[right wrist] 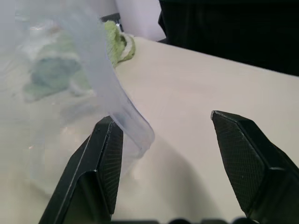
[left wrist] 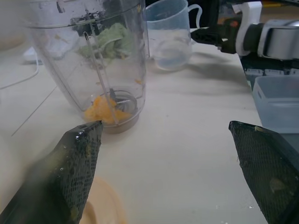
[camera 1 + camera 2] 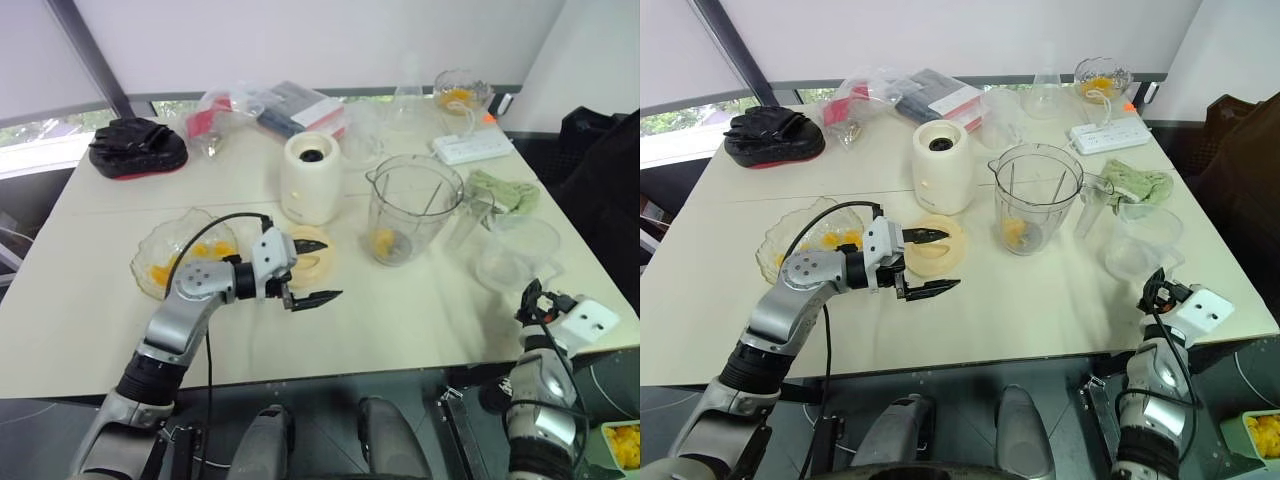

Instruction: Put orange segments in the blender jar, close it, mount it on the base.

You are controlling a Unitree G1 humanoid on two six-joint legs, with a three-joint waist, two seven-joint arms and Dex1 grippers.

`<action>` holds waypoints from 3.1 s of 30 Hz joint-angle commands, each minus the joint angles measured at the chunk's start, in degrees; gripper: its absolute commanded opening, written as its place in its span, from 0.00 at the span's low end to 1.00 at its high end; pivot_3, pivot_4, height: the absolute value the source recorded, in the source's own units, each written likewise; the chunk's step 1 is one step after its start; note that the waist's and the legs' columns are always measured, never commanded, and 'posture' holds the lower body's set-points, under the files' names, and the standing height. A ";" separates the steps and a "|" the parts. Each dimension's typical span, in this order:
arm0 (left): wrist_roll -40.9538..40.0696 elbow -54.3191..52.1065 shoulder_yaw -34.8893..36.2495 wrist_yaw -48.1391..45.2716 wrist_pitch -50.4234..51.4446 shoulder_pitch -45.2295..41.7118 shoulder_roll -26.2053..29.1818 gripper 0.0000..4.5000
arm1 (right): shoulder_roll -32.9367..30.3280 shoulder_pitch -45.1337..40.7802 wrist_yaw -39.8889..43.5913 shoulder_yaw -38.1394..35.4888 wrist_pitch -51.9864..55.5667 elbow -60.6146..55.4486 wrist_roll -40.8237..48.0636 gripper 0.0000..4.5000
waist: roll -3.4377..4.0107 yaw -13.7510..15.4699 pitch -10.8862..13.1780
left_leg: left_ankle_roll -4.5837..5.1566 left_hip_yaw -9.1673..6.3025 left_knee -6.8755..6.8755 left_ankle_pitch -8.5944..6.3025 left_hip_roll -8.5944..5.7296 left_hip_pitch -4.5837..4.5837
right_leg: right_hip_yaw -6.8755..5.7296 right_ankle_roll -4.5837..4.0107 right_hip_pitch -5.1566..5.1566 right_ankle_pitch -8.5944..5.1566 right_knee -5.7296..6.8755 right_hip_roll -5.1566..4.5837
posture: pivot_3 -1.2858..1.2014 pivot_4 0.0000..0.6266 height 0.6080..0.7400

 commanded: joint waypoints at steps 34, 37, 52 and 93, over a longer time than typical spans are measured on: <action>17.05 73.01 -7.14 -24.06 -21.55 -44.74 -1.67 1.00 | -34.61 14.20 4.77 -3.15 44.48 -64.77 36.19 0.67 | -0.90 1.91 0.42 | 0.14 -0.18 0.15 -0.10 -0.06 -0.79 | -0.28 0.36 -0.31 0.03 -0.41 -0.05 | 0.52 0.24 1.00; 21.08 77.34 -8.00 -20.99 -24.13 -46.32 -2.88 1.00 | -34.23 13.25 2.56 -0.70 45.23 -65.98 35.54 0.67 | -0.92 1.79 0.43 | 0.31 -0.16 0.13 -0.20 -0.07 -0.84 | -0.27 0.46 -0.43 -0.01 -0.37 -0.06 | 0.52 0.24 1.00; 31.12 82.63 -7.48 -3.29 -27.53 -48.48 -7.63 1.00 | -37.57 14.18 -6.67 9.49 38.44 -66.22 34.05 0.67 | -0.96 2.27 0.42 | 0.33 -0.17 0.27 -0.20 -0.07 -0.81 | -0.27 0.46 -0.40 0.01 -0.23 -0.05 | 0.52 0.24 1.00; 34.02 82.85 -4.61 -4.57 -28.81 -48.38 -8.70 0.40 | -40.96 14.76 -11.77 11.59 37.12 -66.22 34.81 0.69 | -1.04 3.11 0.39 | 0.41 -0.20 0.89 -0.26 -0.09 -0.81 | -0.28 0.54 0.01 0.15 -0.33 -0.06 | 0.52 0.24 1.00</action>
